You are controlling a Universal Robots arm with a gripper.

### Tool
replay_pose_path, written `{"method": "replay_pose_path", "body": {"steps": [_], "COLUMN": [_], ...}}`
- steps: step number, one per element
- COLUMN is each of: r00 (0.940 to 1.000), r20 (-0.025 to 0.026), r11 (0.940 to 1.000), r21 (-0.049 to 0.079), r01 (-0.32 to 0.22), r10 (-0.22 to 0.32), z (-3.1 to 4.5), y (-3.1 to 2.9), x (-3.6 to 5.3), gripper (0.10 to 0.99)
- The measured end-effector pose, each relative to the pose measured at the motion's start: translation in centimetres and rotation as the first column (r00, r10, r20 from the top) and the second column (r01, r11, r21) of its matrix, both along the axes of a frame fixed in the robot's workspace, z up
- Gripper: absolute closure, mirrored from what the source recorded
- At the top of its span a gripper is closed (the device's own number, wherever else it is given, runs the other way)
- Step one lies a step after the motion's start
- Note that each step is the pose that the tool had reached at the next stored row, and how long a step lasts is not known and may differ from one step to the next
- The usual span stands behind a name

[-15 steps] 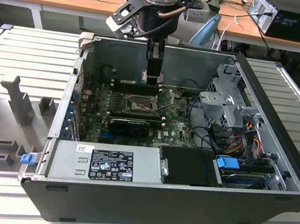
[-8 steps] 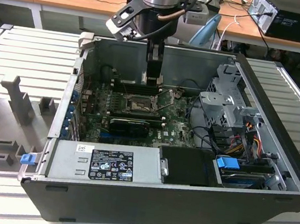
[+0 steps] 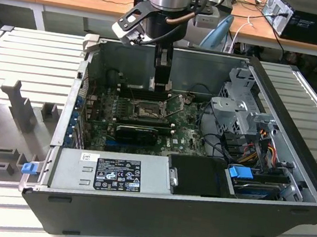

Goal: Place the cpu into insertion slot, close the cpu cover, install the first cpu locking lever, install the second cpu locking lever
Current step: 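Place the cpu into insertion slot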

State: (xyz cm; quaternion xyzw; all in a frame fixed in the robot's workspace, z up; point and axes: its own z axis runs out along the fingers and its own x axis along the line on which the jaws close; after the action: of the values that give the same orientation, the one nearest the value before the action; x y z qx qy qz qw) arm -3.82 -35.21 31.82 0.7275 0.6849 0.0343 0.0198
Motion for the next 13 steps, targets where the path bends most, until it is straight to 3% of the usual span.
{"method": "replay_pose_path", "body": {"steps": [1, 3, 9, 13], "r00": [0.9999, 0.9998, 0.9983, 0.9980], "r20": [-0.0101, -0.0183, -0.0248, -0.0335], "r11": [1.0000, 1.0000, 0.9986, 0.9986], "r21": [0.000, 0.000, 0.000, 0.000], "r01": [0.000, -0.008, -0.053, -0.053], "r10": [0.000, 0.008, 0.053, 0.053], "z": [-0.18, -0.85, -1.63, -1.81], "y": [0.00, 0.00, 0.01, 0.01], "x": [0.00, -0.01, 0.02, 0.03], "gripper": [0.557, 0.557, 0.557, 0.557]}}
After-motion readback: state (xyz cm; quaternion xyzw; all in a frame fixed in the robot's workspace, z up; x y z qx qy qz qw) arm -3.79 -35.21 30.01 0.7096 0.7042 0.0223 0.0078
